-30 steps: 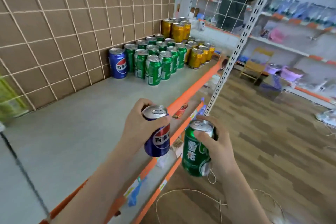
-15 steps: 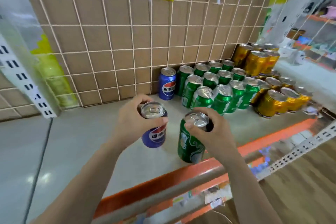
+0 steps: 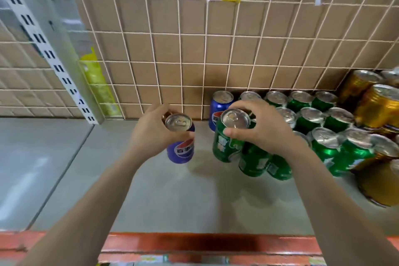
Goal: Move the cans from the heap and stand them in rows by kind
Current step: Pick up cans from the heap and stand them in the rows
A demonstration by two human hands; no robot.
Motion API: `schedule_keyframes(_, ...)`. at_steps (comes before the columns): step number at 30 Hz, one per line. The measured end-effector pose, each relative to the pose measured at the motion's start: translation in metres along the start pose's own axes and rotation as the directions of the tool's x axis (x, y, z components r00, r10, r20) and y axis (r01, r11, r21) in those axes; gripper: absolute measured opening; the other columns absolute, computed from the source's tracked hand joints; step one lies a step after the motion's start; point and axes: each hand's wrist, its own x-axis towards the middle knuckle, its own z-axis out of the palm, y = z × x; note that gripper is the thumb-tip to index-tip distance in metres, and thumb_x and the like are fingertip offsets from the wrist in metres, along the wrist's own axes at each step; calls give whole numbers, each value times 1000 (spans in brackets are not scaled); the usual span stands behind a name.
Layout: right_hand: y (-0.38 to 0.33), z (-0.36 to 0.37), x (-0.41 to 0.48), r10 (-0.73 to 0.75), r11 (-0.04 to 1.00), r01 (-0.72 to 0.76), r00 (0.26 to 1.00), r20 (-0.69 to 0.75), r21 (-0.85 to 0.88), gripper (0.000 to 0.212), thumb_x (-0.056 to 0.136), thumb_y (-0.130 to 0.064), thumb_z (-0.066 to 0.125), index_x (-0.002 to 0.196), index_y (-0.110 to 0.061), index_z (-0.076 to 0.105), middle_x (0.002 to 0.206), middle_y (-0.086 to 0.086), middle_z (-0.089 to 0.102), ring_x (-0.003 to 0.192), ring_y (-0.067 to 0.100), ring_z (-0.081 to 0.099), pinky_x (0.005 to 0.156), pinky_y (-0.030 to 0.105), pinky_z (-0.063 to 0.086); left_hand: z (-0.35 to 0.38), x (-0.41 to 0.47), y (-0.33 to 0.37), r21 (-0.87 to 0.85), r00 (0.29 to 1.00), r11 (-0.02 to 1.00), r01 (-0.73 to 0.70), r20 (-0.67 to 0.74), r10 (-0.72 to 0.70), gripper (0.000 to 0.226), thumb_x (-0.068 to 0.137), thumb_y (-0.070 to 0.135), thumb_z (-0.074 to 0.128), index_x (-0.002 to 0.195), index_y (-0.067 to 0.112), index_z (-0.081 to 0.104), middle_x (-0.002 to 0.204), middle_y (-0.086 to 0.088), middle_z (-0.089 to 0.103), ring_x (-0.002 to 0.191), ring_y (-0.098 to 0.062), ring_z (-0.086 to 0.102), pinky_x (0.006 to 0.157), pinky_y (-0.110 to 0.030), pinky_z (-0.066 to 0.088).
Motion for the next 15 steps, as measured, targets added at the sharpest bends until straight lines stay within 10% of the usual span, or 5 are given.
schedule_keyframes(15, 5, -33, -44, -56, 998, 46, 974, 220, 51, 44, 68, -44, 79, 107, -38, 60, 105, -16, 57, 99, -7, 45, 77, 9, 36, 29, 53, 17, 128, 996, 991, -41, 87, 30, 51, 72, 41, 76, 114, 15, 62, 99, 3, 58, 85, -12, 49, 54, -14, 34)
